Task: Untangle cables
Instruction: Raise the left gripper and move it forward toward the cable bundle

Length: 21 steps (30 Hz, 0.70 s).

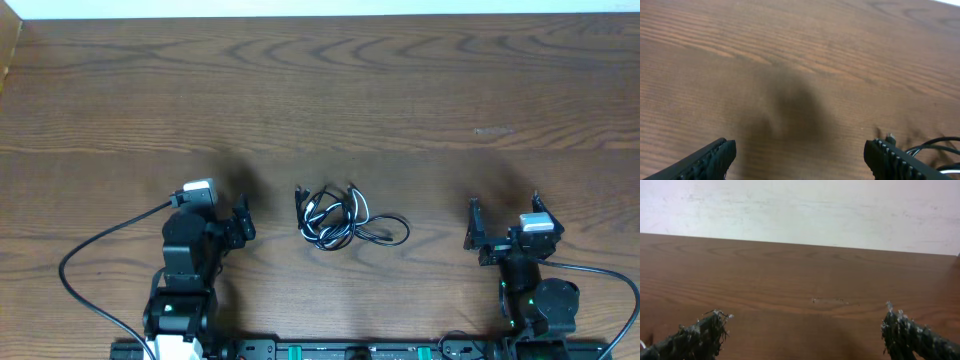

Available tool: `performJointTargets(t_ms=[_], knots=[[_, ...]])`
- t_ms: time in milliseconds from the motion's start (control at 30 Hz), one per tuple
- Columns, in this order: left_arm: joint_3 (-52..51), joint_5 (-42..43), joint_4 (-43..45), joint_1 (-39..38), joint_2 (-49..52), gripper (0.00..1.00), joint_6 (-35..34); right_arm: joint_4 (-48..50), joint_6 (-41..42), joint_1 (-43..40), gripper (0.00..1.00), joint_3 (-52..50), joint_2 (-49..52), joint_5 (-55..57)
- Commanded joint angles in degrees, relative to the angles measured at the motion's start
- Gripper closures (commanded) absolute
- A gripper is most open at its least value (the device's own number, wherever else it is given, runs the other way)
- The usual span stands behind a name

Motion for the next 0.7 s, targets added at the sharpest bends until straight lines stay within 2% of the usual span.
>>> performJointTargets(t_ms=[0,667], knots=[[3.17,-0.33,-1.14,0.35,1.81,0.13,0.59,-0.24,-0.48,-0.76,0.01,-0.07,-0.44,-0.33],[10.71,-0.31,-7.37,0.33,12.33,0.13,0.59,-0.24,-0.48,-0.76,0.01,-0.07,-0.44,-0.33]])
